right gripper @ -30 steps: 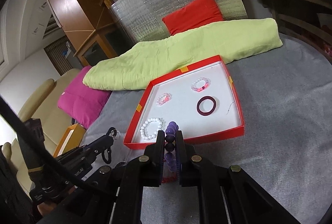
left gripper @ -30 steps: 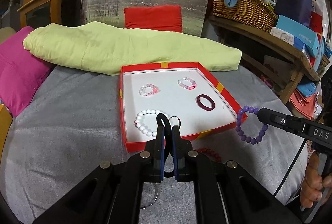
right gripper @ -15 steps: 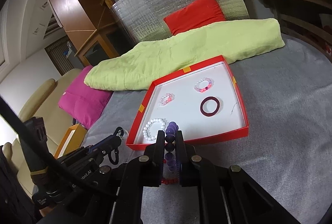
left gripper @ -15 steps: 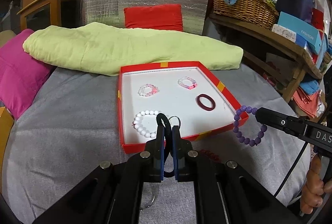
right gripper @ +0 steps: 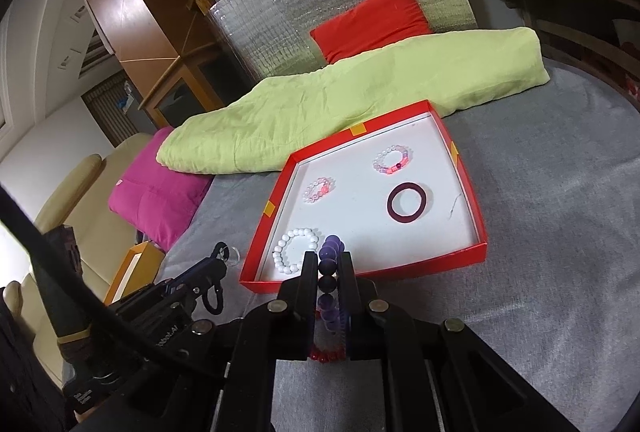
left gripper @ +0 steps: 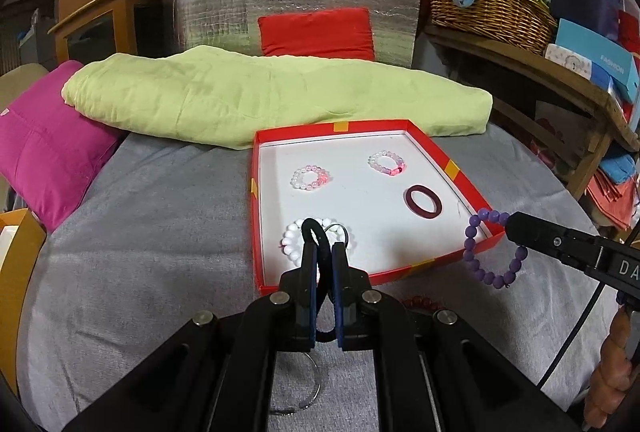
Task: Organize jewelry
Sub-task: 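Lift the purple bead bracelet with right tool while left tool lifts the black clip, then lower the purple bracelet into the box with right tool while left tool drops the black clip there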
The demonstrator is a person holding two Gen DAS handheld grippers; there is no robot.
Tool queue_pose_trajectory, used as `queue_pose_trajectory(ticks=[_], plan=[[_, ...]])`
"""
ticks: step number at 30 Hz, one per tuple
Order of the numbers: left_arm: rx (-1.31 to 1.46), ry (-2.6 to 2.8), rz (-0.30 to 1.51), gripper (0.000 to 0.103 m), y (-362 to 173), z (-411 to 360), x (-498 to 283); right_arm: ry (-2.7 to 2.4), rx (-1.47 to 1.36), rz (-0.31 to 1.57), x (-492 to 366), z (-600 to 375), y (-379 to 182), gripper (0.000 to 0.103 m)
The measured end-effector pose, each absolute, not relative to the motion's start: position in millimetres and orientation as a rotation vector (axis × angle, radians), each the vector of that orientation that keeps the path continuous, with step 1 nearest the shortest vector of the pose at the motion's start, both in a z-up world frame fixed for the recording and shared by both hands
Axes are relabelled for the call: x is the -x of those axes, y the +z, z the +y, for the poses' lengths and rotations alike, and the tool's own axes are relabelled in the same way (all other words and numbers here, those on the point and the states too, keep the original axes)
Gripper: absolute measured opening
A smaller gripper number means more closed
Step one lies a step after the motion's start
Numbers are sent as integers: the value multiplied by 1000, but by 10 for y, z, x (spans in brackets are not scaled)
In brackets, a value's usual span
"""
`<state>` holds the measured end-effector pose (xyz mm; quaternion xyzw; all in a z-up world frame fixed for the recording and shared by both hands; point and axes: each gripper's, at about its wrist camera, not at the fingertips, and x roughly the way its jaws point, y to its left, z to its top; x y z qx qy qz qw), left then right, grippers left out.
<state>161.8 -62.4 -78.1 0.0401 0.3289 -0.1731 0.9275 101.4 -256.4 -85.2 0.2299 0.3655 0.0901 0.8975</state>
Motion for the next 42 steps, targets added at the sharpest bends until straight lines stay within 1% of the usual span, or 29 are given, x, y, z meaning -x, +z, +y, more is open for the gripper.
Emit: queue_pose_trajectory(ticks=[20,29,37,42], plan=[[-66,-377,691,7,-822,-824,-1776,180,-510,740,-1276,-2641,-874,10],[-36,-395,675,7,-852,-905,-1894,170,-616,739,-1623,-2901,-985,10],[-18,-470,698,7,-960,-1085,-2059,151,-703,760,-1989,-3117,-1143,10],[2,-467,707,7,-984,-1138,-2128,167,-698,779,-2159,-3073,-1200,10]])
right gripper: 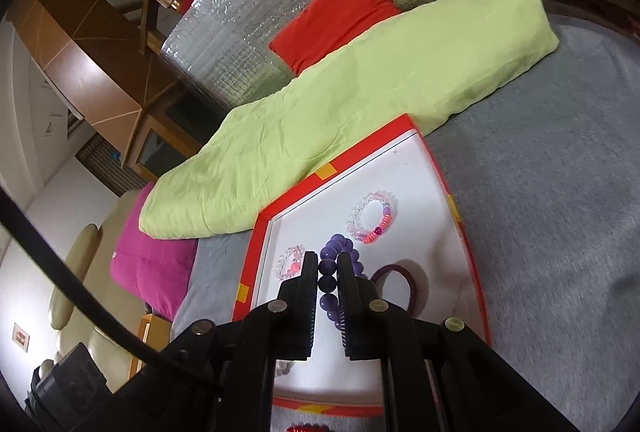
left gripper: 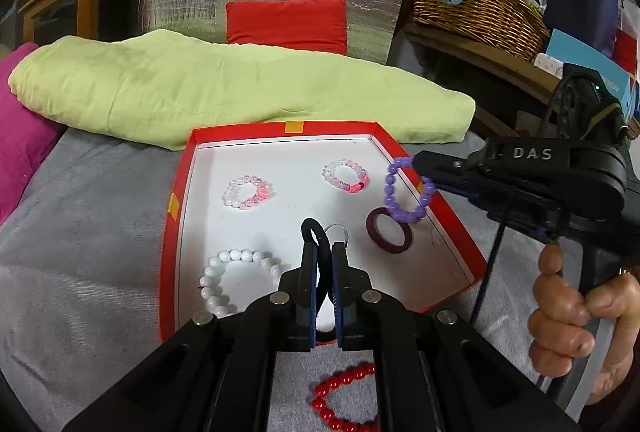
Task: Organize jewelry
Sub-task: 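Lower the purple bracelet into the box with right tool while left tool drops the black clip there, then withdraw both tools from the box toward the silver bangle and red bracelet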
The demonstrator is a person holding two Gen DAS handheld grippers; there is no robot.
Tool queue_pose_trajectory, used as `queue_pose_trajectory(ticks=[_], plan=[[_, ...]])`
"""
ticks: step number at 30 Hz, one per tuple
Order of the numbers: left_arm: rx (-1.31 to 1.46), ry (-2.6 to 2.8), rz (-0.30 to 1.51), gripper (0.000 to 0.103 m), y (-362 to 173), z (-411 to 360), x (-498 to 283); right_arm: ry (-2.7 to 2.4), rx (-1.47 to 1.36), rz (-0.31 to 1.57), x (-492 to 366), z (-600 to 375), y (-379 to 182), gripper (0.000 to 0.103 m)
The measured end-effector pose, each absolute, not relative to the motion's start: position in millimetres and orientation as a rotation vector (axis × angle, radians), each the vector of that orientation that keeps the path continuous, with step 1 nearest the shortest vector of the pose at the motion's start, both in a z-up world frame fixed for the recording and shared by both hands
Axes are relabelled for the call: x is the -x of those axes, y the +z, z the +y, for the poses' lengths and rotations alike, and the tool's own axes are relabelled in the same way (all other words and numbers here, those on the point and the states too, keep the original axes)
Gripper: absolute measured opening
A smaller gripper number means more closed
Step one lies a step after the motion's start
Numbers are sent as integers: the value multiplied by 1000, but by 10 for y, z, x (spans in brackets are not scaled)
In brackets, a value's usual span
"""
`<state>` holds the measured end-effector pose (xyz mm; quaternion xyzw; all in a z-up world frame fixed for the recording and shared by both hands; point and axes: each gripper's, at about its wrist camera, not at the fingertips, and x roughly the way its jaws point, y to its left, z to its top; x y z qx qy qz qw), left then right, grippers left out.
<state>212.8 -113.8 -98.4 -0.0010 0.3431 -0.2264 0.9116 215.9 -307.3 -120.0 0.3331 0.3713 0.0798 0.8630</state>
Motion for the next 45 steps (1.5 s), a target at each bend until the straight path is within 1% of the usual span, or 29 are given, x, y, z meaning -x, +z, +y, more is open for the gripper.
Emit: queue_pose_trajectory(ticks=[8,18,19,21,22,23,25,26,29,30,38,40,42,45], plan=[[10,-489,791,7,-1191,-1301,-2256,205,-677,843,-2470,-2905,-1358,10],[0,-506,811,7,-1231,-1380,-2261,213,-723,902,-2675,-2851,-1574,10],[-2,-507,813,9,-1231,-1384,-2268,209,-726,902,-2673,-2851,-1580,14],[-11,-502,820,19,-1231,-1387,-2270,190,-734,908,-2671,-2870,-1588,13],[-15,-496,818,22,-1220,-1375,-2264,183,-737,913,-2667,-2893,-1592,15],[-17,-490,812,27,-1205,-1360,-2261,173,-739,913,-2656,-2921,-1590,18],[-10,-490,785,29,-1136,-1303,-2247,159,-752,911,-2626,-2993,-1582,24],[-5,-491,771,30,-1097,-1273,-2239,158,-758,906,-2605,-3025,-1570,24],[5,-476,724,39,-981,-1161,-2215,148,-750,890,-2528,-3103,-1498,24],[3,-457,711,41,-951,-1114,-2211,147,-747,885,-2501,-3118,-1470,24],[-26,-338,707,41,-892,-780,-2186,156,-643,898,-2267,-2988,-1277,24],[-25,-327,698,43,-868,-702,-2150,154,-599,907,-2177,-2918,-1228,24],[-34,-317,689,47,-842,-631,-2070,157,-561,909,-2056,-2848,-1170,24],[-51,-313,690,48,-843,-598,-1962,153,-522,918,-1892,-2775,-1115,25]])
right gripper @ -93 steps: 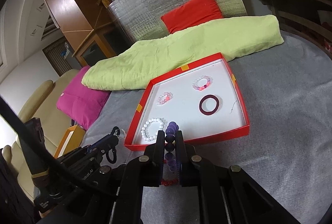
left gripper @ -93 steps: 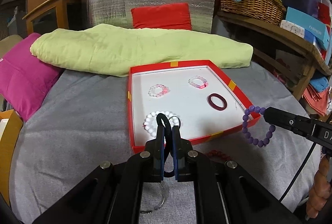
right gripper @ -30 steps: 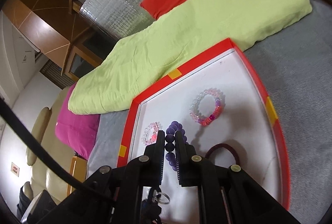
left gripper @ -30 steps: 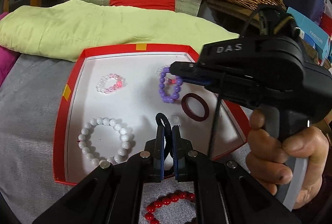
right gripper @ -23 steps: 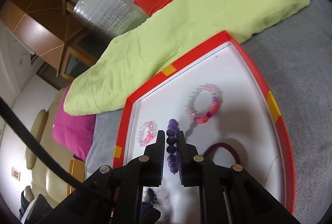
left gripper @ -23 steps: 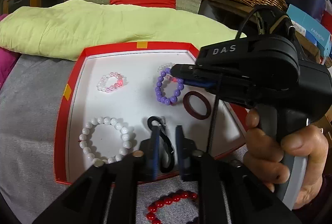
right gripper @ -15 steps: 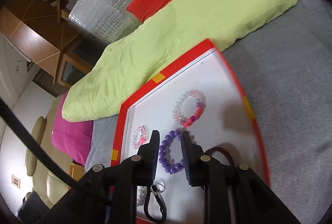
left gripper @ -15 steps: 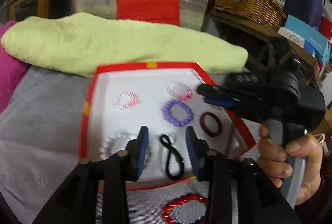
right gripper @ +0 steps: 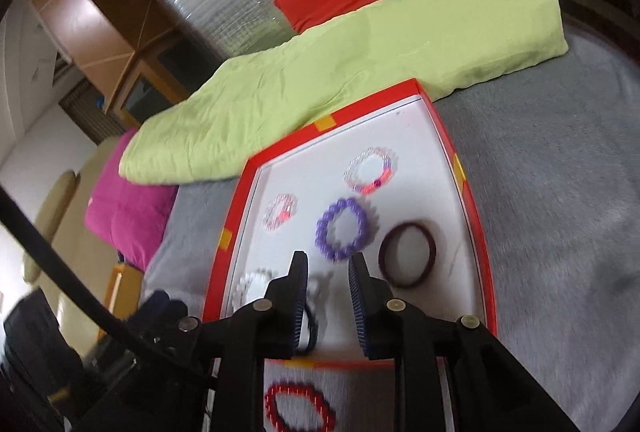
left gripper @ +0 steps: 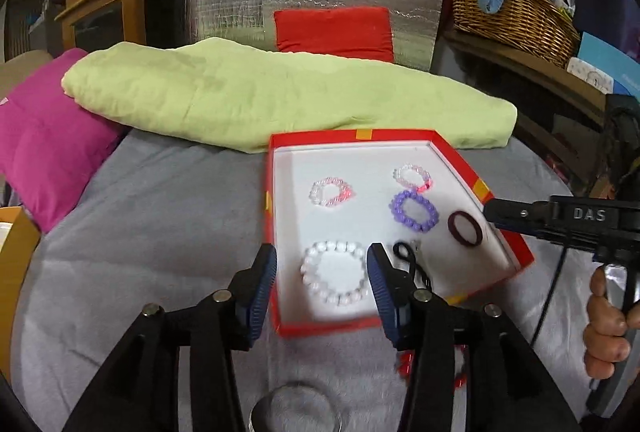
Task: Organize jewelry
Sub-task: 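Withdraw both tools from the box toward the silver bangle and red bracelet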
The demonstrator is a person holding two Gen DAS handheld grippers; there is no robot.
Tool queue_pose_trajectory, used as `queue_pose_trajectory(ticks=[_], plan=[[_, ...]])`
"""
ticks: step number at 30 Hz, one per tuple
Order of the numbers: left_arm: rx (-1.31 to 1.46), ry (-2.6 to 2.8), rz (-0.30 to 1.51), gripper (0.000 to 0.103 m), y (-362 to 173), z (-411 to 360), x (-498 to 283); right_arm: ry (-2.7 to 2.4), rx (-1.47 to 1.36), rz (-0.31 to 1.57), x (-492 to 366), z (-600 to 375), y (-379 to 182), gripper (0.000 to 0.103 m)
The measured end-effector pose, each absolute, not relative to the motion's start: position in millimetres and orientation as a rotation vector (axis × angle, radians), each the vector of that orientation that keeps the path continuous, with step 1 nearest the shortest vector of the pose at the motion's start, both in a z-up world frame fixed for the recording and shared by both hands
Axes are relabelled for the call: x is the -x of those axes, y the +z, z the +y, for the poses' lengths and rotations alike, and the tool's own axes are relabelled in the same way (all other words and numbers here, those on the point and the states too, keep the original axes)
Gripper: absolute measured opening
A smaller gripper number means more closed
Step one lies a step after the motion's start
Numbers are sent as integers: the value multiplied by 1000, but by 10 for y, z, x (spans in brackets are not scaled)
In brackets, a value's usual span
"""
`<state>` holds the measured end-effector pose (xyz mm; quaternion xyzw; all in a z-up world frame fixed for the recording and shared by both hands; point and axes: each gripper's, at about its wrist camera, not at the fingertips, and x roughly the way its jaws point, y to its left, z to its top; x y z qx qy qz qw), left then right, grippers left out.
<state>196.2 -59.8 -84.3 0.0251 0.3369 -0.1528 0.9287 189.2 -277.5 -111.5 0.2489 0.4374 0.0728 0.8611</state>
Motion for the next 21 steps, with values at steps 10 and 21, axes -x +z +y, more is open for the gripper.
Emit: queue_pose_trajectory(ticks=[10,21], plan=[[-52,-358,767,65,-846,-439,-1033,116,-355,1017,-728,-2514,-1042,44],[-68,-246,444,79,534,-126,-1361,47,-302,657,-1217,-2808,458,46]])
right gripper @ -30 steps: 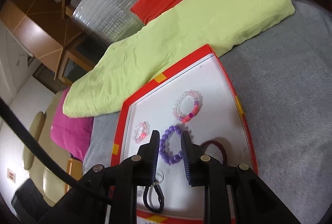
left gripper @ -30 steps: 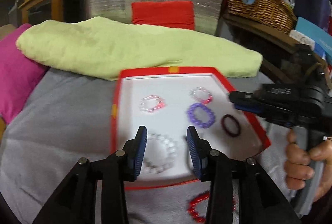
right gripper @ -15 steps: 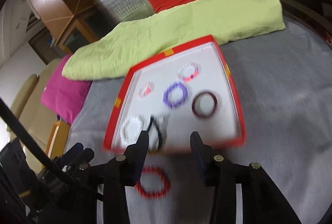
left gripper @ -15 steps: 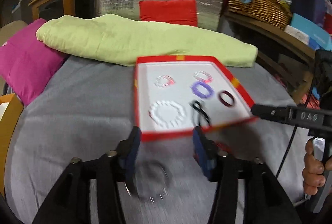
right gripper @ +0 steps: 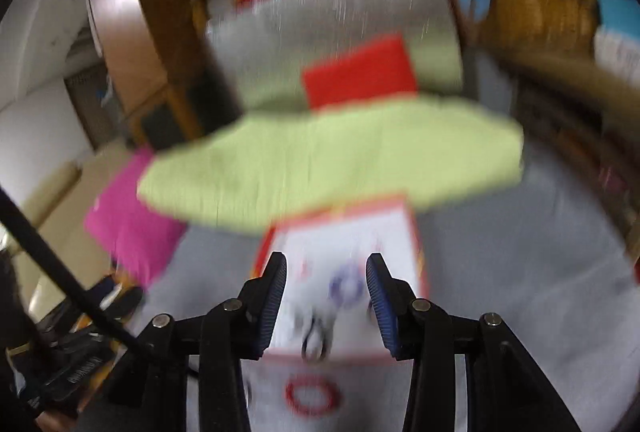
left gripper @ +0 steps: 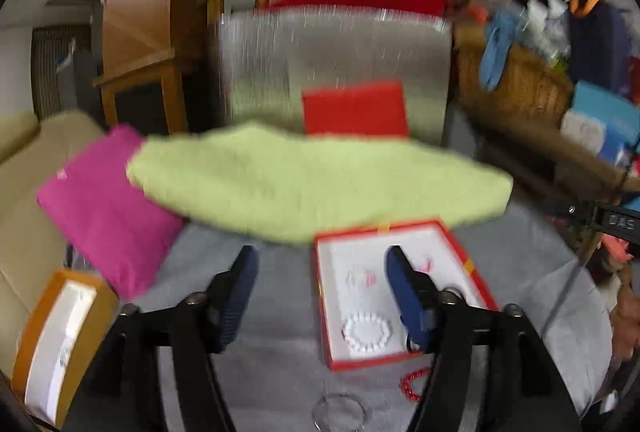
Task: Organize jewelry
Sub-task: 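Withdraw both tools from the box toward the silver bangle and red bracelet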
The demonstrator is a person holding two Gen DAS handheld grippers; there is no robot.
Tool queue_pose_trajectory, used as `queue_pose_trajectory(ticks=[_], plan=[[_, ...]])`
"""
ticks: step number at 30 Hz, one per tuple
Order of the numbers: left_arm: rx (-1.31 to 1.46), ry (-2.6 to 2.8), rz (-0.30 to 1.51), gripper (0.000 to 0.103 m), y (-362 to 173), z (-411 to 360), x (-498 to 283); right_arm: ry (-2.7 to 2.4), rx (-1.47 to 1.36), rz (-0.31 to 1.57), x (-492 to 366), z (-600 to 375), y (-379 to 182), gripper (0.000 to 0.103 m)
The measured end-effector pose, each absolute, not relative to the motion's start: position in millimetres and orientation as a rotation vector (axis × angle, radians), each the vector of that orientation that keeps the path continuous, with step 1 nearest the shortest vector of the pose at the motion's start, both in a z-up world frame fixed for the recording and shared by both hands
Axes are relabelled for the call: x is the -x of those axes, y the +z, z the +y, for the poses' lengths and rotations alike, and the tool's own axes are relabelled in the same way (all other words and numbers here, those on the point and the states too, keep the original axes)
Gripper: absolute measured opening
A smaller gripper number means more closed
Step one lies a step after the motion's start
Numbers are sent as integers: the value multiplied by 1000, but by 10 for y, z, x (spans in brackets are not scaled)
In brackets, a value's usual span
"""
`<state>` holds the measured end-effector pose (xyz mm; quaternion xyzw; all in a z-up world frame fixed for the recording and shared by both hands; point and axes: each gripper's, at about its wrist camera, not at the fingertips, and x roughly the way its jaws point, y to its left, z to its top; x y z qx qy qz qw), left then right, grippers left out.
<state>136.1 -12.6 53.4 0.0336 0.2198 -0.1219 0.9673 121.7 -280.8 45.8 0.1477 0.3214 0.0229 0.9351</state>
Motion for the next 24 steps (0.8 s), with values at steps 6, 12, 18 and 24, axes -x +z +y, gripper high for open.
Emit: queue_pose_trajectory(ticks=[6,12,18,24], plan=[[-70,-202,661,80,-480,85,-1221,120,-280,872,-864,-2757,-522,53],[-80,-213,741,80,-848,215,-1200,163,-297,999,-892,-2570,-1147,53],[-62,-271,835,72,-1081,239,-1301,171,-258,1036,-1110,-2284,-1367,53],[-116,-340,873,54,-1217,32,-1379,88,-181,1037,-1177,-2156,-1590,41]])
